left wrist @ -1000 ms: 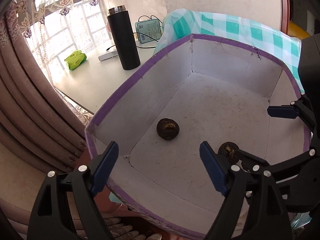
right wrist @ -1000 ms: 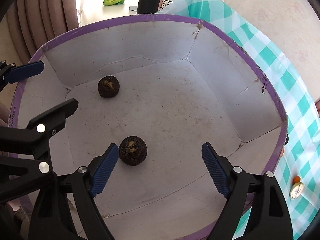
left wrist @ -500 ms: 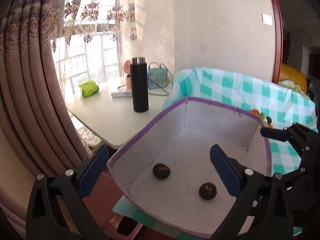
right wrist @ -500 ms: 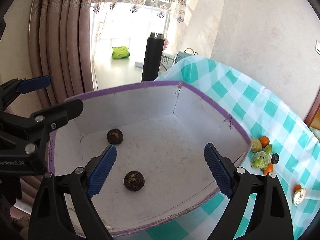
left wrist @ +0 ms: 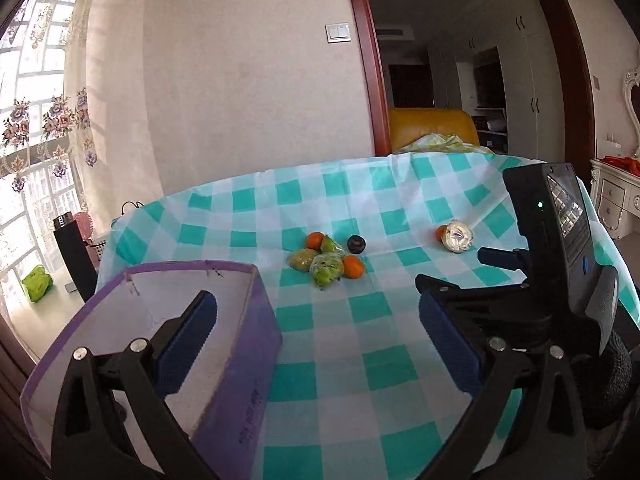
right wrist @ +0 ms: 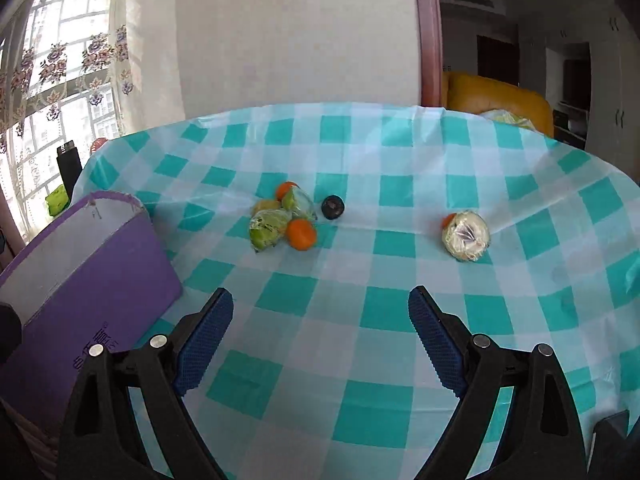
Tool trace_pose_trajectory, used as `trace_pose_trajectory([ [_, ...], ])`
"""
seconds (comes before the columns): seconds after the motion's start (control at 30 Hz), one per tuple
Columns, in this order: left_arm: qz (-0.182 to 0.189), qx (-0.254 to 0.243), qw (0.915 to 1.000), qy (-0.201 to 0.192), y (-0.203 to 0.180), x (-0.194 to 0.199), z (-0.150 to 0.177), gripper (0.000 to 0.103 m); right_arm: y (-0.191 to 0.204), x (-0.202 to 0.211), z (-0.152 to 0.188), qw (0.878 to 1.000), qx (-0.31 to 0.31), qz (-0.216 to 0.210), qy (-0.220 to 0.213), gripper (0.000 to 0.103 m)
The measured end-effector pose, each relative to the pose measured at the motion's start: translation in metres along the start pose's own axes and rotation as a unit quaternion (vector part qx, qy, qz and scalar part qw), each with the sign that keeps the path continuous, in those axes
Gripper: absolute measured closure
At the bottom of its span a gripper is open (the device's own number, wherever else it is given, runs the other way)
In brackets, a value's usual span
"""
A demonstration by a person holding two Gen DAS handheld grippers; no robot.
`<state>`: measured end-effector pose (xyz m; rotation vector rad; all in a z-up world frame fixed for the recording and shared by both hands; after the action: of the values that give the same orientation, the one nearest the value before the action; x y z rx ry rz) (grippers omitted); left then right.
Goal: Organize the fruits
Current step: 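Grasp the bagged halved fruit with the right gripper while the left grasps an orange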
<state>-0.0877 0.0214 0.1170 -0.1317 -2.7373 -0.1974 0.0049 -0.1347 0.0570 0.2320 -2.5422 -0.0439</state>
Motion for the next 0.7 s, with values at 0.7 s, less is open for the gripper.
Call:
trace_pose_trajectory([
  [0.7, 0.067, 0.221, 0.9619, 0.145, 0.002, -0.186, 0.066, 0.002, -0.153, -0.135, -0.021, 0.977, -0.087, 0.175, 0.084, 0.026],
])
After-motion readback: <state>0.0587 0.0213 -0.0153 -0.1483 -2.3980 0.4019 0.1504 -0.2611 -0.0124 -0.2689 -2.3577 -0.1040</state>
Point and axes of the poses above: each gripper's, at about its wrist camera, not at the fingertips, and x roughly against the way its jaws point, y to its left, z to its underside, the point moved 6 cm from there along -x, roughly the way its jaws point, and after that the axes turned 1 degree about -y, right-handed, at the moved point
